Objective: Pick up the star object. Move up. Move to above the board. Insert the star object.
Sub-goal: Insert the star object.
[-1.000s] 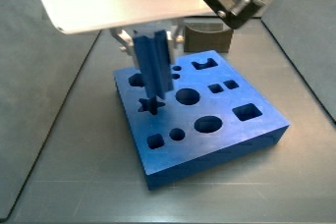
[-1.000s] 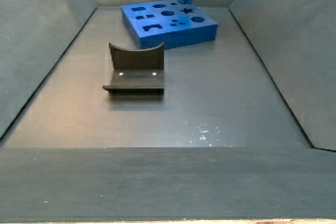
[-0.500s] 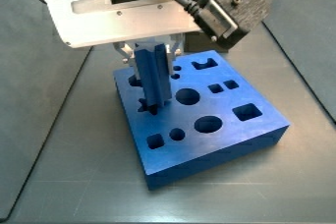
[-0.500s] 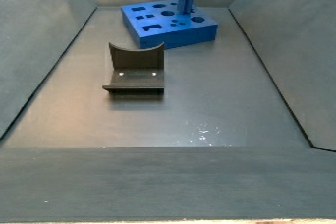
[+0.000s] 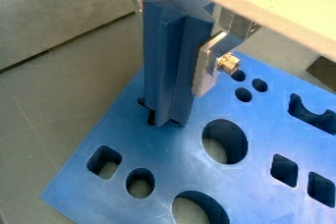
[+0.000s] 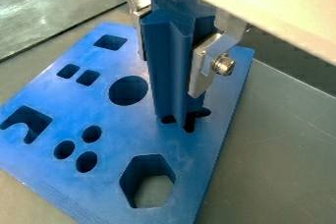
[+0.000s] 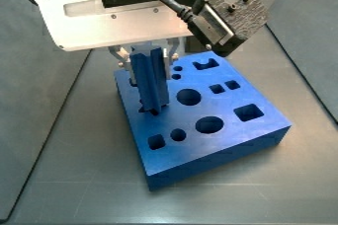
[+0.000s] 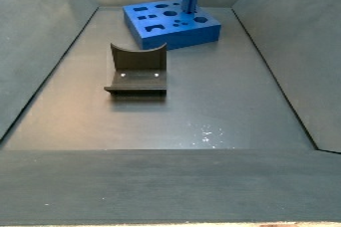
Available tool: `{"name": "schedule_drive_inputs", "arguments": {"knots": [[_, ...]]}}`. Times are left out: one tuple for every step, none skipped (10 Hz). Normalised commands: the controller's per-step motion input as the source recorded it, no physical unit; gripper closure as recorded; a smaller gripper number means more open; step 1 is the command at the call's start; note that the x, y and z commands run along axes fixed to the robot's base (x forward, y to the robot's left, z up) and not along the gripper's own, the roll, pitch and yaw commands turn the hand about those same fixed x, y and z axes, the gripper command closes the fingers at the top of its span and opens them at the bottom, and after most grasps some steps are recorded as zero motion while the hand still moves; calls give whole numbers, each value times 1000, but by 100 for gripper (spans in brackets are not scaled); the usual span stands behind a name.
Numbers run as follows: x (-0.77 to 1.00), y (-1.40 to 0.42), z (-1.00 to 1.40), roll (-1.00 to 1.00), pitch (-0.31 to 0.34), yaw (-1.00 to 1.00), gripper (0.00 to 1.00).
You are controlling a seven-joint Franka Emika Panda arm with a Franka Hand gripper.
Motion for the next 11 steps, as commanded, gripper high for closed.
{"name": "schedule_drive_inputs", "arguments": {"knots": [[-17, 0, 0, 0, 0, 0, 100], [-217, 0, -143, 229, 0, -20, 100], [-31, 0, 0, 0, 0, 0, 100], [-23, 0, -260, 249, 0, -174, 100], [0, 0, 0, 14, 0, 0, 100], [0, 0, -83, 23, 0, 0, 100], [120, -149, -260, 380, 37, -334, 100], [0, 0, 0, 9, 0, 0, 100], [0, 0, -171, 37, -14, 0, 100], [214, -151, -877, 203, -166, 483, 100], [166, -209, -800, 131, -177, 577, 100]]}}
